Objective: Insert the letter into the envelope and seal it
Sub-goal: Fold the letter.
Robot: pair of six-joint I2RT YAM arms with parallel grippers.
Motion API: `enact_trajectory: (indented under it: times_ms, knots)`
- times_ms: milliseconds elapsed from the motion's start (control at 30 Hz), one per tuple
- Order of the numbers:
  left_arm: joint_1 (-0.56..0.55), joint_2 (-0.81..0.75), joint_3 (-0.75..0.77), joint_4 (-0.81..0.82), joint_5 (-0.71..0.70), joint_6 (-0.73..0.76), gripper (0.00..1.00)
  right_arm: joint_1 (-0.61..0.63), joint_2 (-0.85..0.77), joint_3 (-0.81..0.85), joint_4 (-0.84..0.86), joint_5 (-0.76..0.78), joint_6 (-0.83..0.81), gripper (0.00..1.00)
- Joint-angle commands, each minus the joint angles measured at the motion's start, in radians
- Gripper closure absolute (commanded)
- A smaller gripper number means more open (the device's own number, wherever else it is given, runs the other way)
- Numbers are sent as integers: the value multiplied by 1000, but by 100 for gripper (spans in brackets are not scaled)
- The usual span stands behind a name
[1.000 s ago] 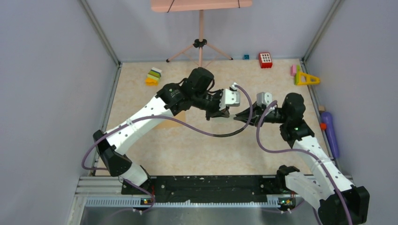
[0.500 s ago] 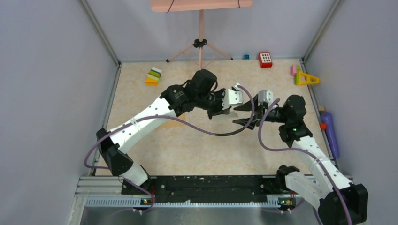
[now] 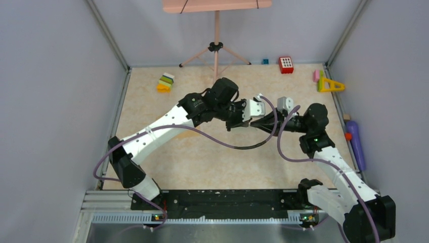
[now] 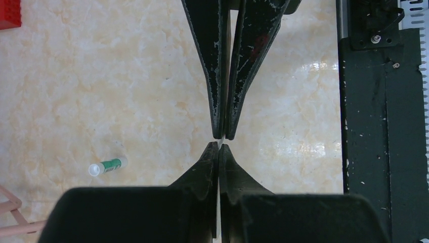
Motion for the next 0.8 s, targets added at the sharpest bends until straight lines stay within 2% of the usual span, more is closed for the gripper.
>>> enact_trajectory:
  times_ms: [0,200,267,300,433,567,600,767]
  knots:
    - [-3,-8,23,38,-8,1,100,11,-4,6,12,-47,-25,100]
    - [-3,-20,7,39,-9,6,100,12,-6,13,-2,-46,-27,98]
    - [-3,-22,4,40,-9,8,100,12,-6,15,-11,-45,-31,71]
    - [-3,-24,5,41,-8,7,100,12,-5,13,-13,-45,-35,67]
    - [-3,-24,6,39,-3,8,100,12,-2,11,-18,-38,-51,69]
    - [-3,-25,6,38,-1,9,100,13,-3,9,-47,-33,-88,88]
    - [-3,-24,6,37,0,11,100,14,-3,9,-58,-35,-102,89]
    - [-3,-25,19,26,12,17,100,16,-2,6,-102,-31,-162,72]
